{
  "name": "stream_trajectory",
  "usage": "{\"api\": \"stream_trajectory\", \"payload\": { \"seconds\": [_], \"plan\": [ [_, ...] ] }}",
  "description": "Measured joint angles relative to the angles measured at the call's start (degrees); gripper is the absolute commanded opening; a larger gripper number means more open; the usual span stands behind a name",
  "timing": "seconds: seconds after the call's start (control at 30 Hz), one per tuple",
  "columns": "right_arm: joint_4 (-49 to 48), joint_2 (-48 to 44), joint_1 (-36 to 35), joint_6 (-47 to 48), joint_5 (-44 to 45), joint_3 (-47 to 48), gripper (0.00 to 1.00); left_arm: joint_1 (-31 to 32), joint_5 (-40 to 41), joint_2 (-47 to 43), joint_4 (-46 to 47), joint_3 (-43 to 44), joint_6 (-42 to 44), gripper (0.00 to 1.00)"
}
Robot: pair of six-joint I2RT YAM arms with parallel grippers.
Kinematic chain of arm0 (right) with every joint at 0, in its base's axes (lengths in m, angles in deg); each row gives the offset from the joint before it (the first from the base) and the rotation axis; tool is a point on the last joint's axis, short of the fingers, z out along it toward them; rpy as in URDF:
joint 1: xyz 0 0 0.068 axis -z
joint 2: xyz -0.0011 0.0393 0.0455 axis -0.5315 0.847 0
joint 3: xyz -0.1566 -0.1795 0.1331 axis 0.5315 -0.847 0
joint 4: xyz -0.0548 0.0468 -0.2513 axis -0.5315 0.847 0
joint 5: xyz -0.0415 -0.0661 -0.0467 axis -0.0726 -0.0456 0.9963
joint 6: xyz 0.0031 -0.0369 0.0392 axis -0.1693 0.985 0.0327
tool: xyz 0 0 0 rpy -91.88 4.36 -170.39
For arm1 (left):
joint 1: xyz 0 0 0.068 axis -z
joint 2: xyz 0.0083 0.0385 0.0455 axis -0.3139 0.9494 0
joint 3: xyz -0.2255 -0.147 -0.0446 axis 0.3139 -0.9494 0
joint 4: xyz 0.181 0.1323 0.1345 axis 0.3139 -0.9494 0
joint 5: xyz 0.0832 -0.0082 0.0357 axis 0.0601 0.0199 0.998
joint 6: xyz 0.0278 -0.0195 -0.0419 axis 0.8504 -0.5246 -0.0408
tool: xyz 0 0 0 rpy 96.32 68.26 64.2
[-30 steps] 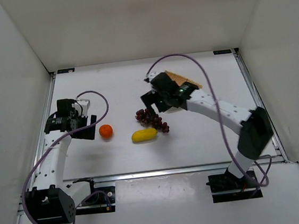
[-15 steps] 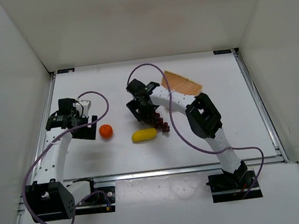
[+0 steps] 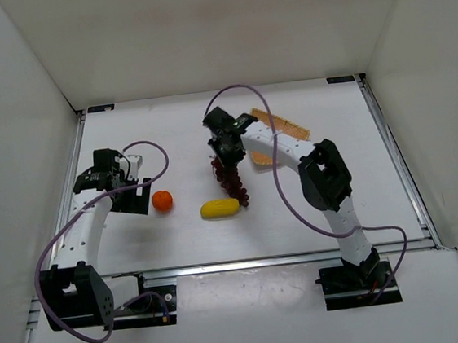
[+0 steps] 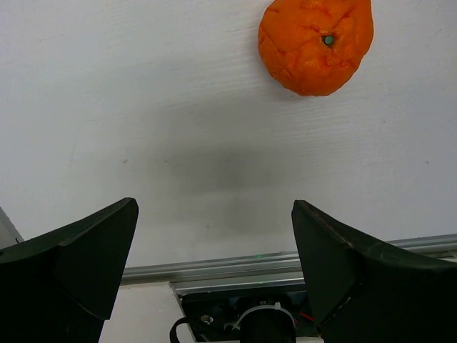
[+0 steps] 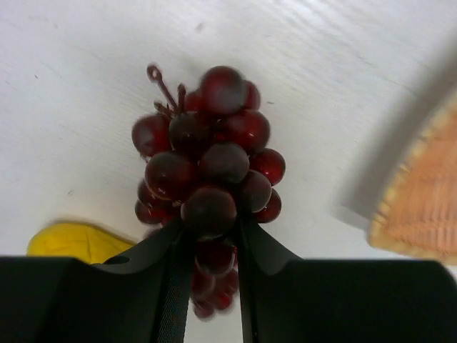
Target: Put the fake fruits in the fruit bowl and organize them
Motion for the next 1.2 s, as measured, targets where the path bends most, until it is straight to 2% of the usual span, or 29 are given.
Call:
{"api": "stream_trajectory", "payload": {
  "seconds": [0.1,0.33,0.43,0.57,0.67,0.7,0.73,0.83,1.07,1.13,1.17,1.2],
  "plan": [
    [-1.11,-5.55,4.5,-3.04,-2.6,-2.45,0.16,1.33,0.68,0.57,-0.02,0.02,0.0,1.0],
    [-7.39,-20.63,20.81,-10.64,-4.7,-4.22,0.16,9.86,4.44,5.55,-0.55,2.49,0.24,1.0],
    [-8.59,-21.38,26.45,-12.61,-4.83,-3.93,0.16,12.44,4.0,8.98,-0.81,6.4,0.31,1.0],
    [-8.28,-16.28,30.21,-14.14,-6.64,-3.85,0.18,13.99,1.81,14.16,-0.61,11.76,0.42,1.0],
    [-7.67,-10.58,30.99,-14.67,-9.09,-3.87,0.43,14.64,0.5,17.99,-0.42,13.77,0.44,1.0],
    [-7.21,-8.72,31.1,-15.06,-9.9,-3.89,0.56,14.75,0.33,19.19,-0.35,14.03,0.48,1.0],
    [-6.8,-7.21,31.19,-15.15,-10.58,-3.89,0.79,14.95,0.24,20.61,-0.42,14.21,0.52,1.0],
    [-5.51,-4.76,31.26,-15.61,-12.0,-3.87,0.97,15.67,0.26,24.96,-0.59,14.29,0.7,1.0],
    [-4.28,-5.99,31.26,-14.25,-13.38,-3.5,1.0,16.06,1.9,31.61,-0.94,14.4,0.9,1.0],
    [-3.82,-7.82,31.26,-13.79,-13.35,-3.67,1.0,16.06,2.58,33.07,-1.07,14.84,0.87,0.94],
    [-3.8,-9.11,31.26,-13.66,-13.29,-4.04,1.0,16.06,2.73,33.81,-1.11,15.08,0.76,0.84],
    [-3.74,-10.8,31.26,-13.57,-13.14,-4.63,1.0,16.06,2.91,34.58,-1.09,15.32,0.66,0.78]
  ]
}}
